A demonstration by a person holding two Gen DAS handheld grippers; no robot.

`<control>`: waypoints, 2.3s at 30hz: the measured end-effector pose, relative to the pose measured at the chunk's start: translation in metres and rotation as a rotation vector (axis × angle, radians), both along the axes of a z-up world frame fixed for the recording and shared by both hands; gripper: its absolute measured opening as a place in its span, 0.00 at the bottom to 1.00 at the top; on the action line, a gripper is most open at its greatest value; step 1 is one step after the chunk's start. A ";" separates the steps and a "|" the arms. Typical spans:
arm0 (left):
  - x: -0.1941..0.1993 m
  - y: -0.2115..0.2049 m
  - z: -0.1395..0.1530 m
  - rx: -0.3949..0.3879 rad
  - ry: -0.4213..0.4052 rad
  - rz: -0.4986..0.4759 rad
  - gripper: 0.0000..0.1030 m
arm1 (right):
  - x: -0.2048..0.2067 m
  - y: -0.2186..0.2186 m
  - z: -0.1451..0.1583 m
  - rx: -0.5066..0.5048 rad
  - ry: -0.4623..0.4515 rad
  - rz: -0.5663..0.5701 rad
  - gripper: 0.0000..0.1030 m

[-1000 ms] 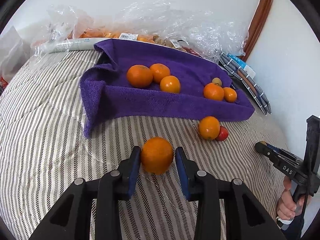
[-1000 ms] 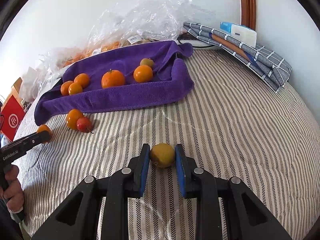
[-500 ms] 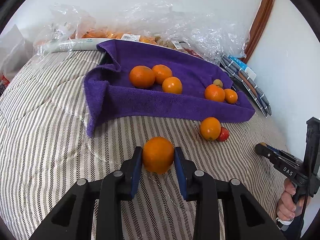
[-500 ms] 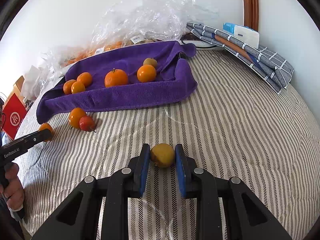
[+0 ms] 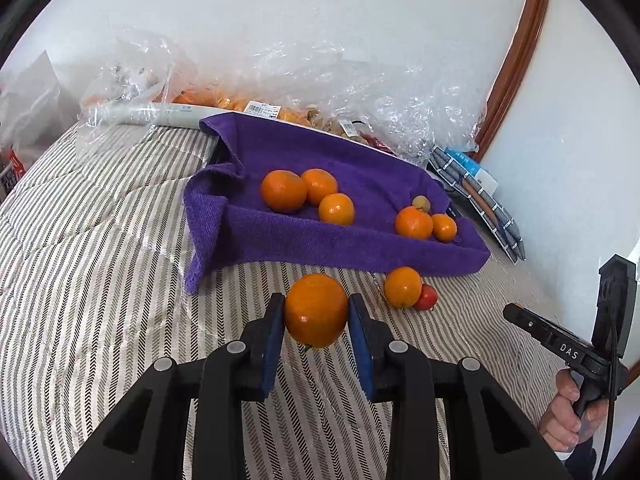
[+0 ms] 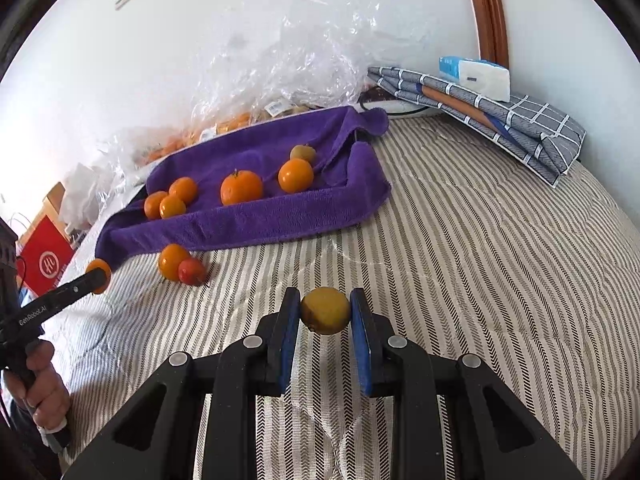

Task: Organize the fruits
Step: 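Carry both held fruits up onto the purple towel, then open both grippers to set the fruits on the towel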

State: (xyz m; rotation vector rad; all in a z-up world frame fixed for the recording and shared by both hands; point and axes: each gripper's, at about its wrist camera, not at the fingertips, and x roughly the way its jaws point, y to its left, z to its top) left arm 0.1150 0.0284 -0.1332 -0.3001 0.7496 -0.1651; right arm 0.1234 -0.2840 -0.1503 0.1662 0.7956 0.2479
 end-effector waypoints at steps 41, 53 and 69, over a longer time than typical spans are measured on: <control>0.087 0.032 0.004 0.013 0.008 0.181 0.29 | 0.111 0.032 0.013 -0.112 -0.074 -0.009 0.25; 0.089 0.021 0.003 0.089 -0.007 0.189 0.29 | 0.108 0.035 0.017 -0.124 -0.112 0.002 0.36; 0.087 0.016 0.004 0.112 -0.025 0.166 0.43 | 0.101 0.026 0.026 -0.083 -0.184 -0.047 0.43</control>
